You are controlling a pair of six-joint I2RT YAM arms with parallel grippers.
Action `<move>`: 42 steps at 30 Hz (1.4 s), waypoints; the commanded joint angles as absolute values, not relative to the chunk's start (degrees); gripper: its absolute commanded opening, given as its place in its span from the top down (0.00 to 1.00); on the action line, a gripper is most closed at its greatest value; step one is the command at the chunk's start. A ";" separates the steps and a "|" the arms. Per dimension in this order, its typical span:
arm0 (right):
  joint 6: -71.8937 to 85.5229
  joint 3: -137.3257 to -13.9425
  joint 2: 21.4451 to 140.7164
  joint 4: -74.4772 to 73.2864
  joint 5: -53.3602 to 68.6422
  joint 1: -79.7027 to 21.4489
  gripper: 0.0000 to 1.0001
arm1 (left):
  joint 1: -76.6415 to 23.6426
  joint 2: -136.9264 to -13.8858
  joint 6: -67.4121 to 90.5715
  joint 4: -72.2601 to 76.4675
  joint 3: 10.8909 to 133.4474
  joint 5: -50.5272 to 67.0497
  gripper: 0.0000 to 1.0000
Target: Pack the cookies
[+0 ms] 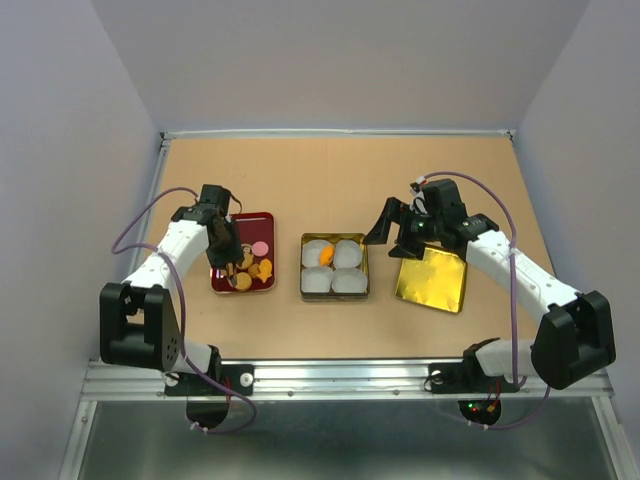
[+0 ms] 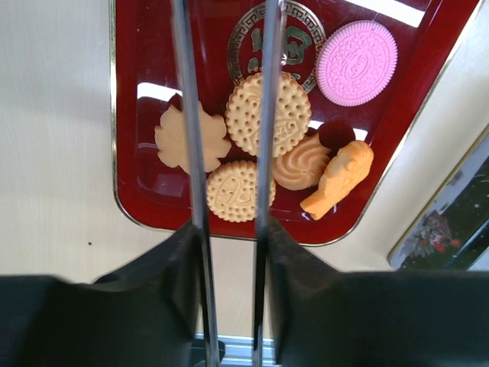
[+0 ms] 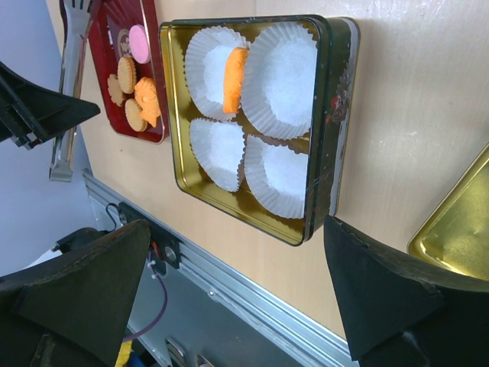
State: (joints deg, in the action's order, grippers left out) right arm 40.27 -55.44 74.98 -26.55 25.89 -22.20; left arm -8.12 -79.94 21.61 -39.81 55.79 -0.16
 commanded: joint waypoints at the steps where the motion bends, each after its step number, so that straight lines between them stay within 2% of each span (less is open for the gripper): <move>1: 39.73 -55.81 74.09 -24.52 25.93 -22.41 0.00 | -7.73 -80.33 20.48 -39.64 57.66 -1.41 0.68; 12: 39.99 -56.42 74.71 -24.43 26.10 -22.41 0.00 | -7.82 -73.84 20.30 -45.87 61.70 -0.26 0.69; 18: 39.90 -57.56 74.79 -24.35 26.28 -22.41 0.00 | -8.17 -70.85 20.48 -48.42 63.72 4.21 0.70; 25: 39.73 -59.06 74.62 -24.52 25.23 -22.41 0.00 | -10.19 -71.10 21.00 -50.97 68.02 5.80 0.73; 37: 36.48 -71.97 79.89 -28.91 20.92 -18.82 0.00 | -34.08 -77.43 32.60 -50.36 79.62 3.87 0.73; 42: 33.49 -76.11 80.51 -33.48 18.64 -16.09 0.00 | -41.03 -78.31 33.84 -47.64 78.84 4.74 0.74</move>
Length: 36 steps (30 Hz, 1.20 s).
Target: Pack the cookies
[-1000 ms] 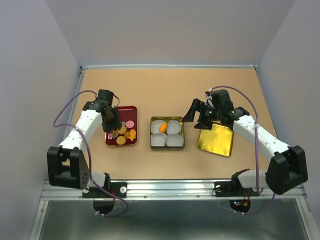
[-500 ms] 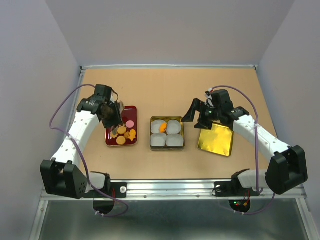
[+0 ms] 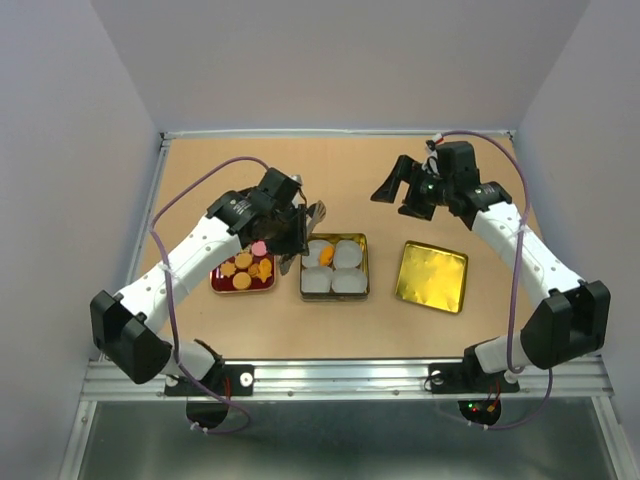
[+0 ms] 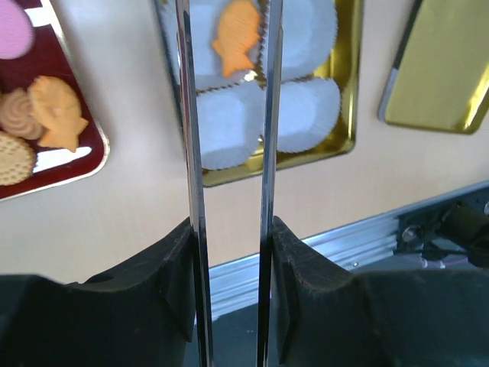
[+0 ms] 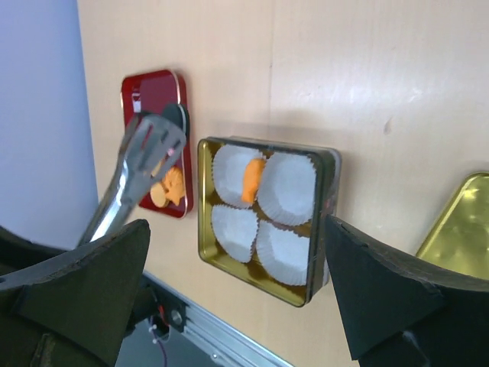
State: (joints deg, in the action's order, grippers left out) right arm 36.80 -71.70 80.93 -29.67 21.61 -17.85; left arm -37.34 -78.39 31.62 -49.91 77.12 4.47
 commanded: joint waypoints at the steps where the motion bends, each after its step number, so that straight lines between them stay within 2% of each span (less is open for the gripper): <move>1: 33.23 -76.11 80.33 -33.92 18.46 -15.74 0.00 | -42.26 -78.48 33.75 -46.94 77.79 5.18 0.74; 9: 31.99 -74.45 78.49 -36.03 17.93 -13.10 0.00 | -50.62 -79.98 35.16 -43.08 72.60 5.62 0.74; 29: 31.64 -71.90 78.13 -36.47 18.02 -12.83 0.00 | -51.94 -81.38 35.24 -37.80 65.92 4.66 0.77; 32: 31.55 -71.63 78.05 -36.47 18.02 -12.83 0.00 | -52.29 -82.61 35.24 -37.79 66.79 4.40 0.76; 36: 31.20 -71.46 77.96 -36.47 18.02 -12.83 0.00 | -52.73 -83.76 35.42 -39.02 67.85 3.08 0.70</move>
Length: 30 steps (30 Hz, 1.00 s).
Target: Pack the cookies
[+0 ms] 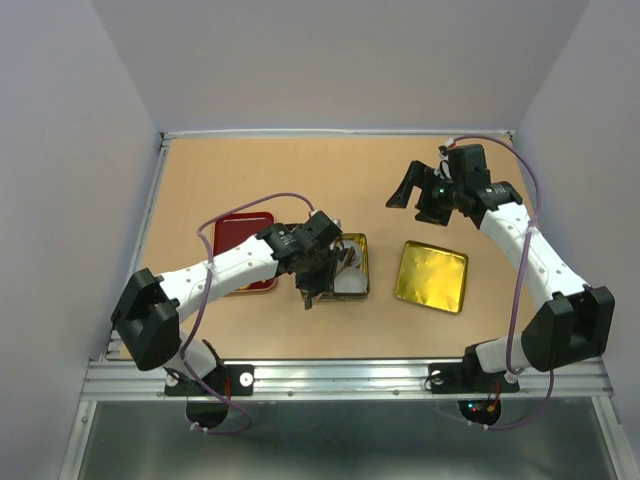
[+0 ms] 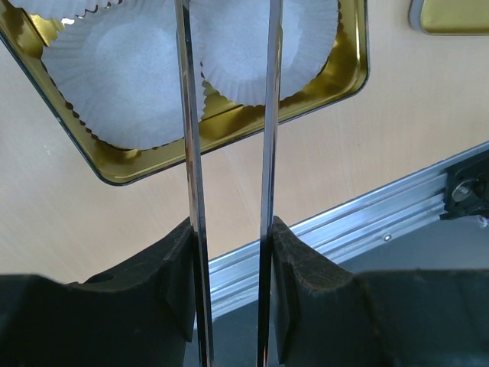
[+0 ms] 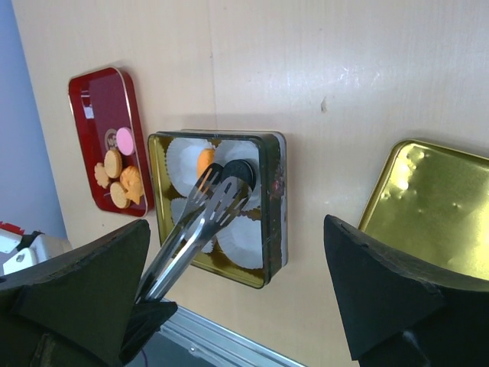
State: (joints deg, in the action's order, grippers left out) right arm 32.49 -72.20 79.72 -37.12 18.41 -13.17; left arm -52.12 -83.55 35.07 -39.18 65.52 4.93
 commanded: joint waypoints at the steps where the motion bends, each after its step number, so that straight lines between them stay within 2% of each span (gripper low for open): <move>1: 31.20 -71.37 77.87 -36.56 18.02 -12.83 0.00 | -52.82 -84.02 35.42 -39.11 68.03 2.90 0.68; 10: 31.11 -71.28 78.22 -36.47 18.46 -12.83 0.00 | -53.00 -83.67 35.95 -40.61 69.17 1.14 0.57; 12: 31.11 -71.28 78.22 -36.47 18.37 -12.83 0.00 | -53.00 -83.76 35.86 -40.69 69.35 1.14 0.52; 20: 30.85 -71.28 78.31 -36.47 18.37 -12.83 0.00 | -53.09 -84.37 35.51 -40.87 70.22 0.79 0.45; 30: 30.94 -70.49 78.22 -36.39 18.28 -12.75 0.00 | -53.17 -83.59 35.94 -41.48 71.45 0.70 0.44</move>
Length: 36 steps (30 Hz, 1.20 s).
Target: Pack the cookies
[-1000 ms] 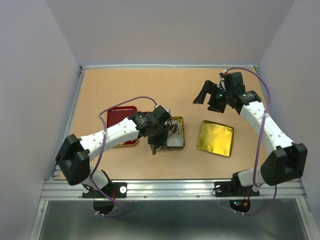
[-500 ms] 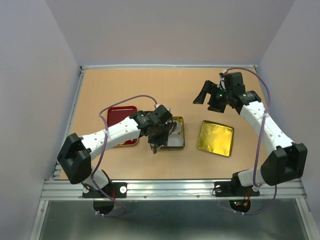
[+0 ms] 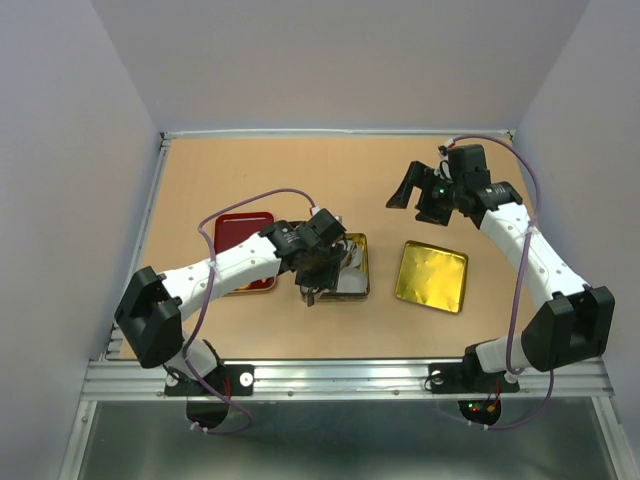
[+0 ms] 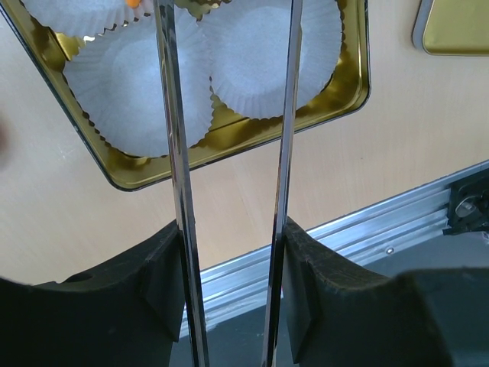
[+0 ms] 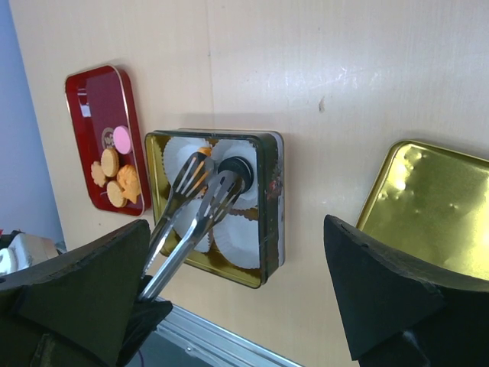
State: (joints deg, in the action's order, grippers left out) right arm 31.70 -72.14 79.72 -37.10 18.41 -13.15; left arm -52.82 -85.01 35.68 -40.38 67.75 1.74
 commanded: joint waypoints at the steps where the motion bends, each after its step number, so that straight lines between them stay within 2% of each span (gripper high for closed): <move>1: 30.94 -70.49 78.14 -36.39 18.19 -12.83 0.00 | -53.17 -83.15 36.03 -41.83 71.89 0.53 0.44; 9: 31.20 -69.52 78.05 -36.30 18.63 -12.83 0.00 | -51.33 -77.44 37.97 -54.21 80.95 -10.45 0.41; 17: 31.73 -67.50 77.52 -34.90 19.69 -12.83 0.00 | -38.00 -62.24 37.62 -56.25 61.47 -8.27 0.40; 21: 31.82 -66.53 77.34 -34.45 20.21 -12.83 0.00 | -34.64 -56.53 39.01 -58.70 55.04 -7.21 0.40; 27: 32.08 -65.22 77.17 -33.31 21.09 -12.83 0.00 | -34.01 -51.95 40.17 -59.24 50.28 -4.23 0.40; 36: 32.26 -63.81 76.03 -32.78 21.18 -12.83 0.00 | -34.01 -52.20 38.32 -56.52 49.04 -0.26 0.41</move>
State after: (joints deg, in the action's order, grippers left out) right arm 31.97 -64.64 78.50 -35.51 20.43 -13.13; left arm -34.26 -51.94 39.11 -58.06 50.04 -1.48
